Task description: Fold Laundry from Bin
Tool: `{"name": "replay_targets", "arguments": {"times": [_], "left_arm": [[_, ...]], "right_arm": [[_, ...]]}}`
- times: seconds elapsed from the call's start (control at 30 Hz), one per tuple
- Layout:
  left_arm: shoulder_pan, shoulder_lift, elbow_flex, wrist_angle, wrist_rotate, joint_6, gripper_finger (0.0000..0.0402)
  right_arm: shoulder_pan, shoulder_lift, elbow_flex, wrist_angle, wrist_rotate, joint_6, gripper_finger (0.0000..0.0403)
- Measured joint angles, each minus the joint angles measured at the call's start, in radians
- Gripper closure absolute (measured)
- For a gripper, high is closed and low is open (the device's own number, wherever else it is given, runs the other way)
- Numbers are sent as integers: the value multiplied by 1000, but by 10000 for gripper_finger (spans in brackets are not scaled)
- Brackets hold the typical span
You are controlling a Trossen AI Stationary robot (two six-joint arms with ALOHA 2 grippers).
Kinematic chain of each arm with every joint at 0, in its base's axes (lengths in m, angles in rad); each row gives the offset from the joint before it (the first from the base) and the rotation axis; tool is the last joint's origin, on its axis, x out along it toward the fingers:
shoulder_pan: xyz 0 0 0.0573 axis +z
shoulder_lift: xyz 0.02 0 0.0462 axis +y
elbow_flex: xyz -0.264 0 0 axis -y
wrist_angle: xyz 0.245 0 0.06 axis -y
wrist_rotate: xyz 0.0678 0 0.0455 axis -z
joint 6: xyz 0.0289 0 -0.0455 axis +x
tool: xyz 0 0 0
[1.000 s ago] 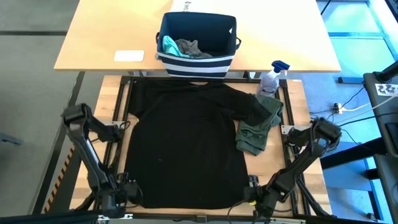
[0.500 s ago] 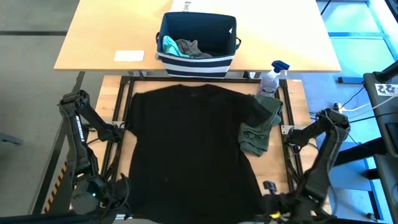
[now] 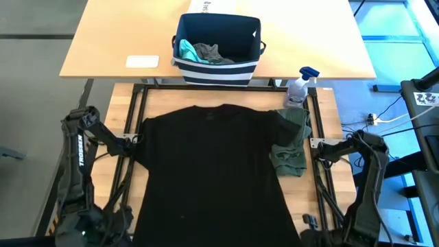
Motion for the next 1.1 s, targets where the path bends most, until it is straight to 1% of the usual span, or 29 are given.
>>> {"name": "replay_targets", "arguments": {"times": [0.07,0.17,0.3,0.4,0.57,0.63,0.67,0.73,0.83,0.97,1.1], "left_arm": [[0,-17,27,-86,-71,19,401],[4,-65,74,-222,-177,38,401],[17,-153,93,-407,-281,31,401],[43,-236,95,-533,-330,29,401],[110,-346,95,-801,-337,-1,401],[131,-390,95,-907,-339,-23,401],[141,-409,90,-920,-344,-23,401],[164,-467,61,-903,-380,47,401],[196,-538,22,-909,-412,48,401],[250,-626,-74,-911,-410,86,401],[319,-717,-188,-910,-406,84,401]], "right_arm": [[-20,-11,29,-97,54,-15,400],[-38,-45,86,-295,156,-14,400],[-92,-115,127,-505,264,-12,400],[-175,-169,128,-607,286,-11,400],[-353,-244,124,-726,267,-11,400],[-432,-272,104,-756,247,-16,400],[-472,-287,88,-766,230,-23,400],[-557,-326,41,-763,191,-57,400],[-686,-378,-50,-754,151,-97,400],[-863,-427,-165,-665,122,-211,400],[-1033,-454,-285,-517,79,-413,400]]}}
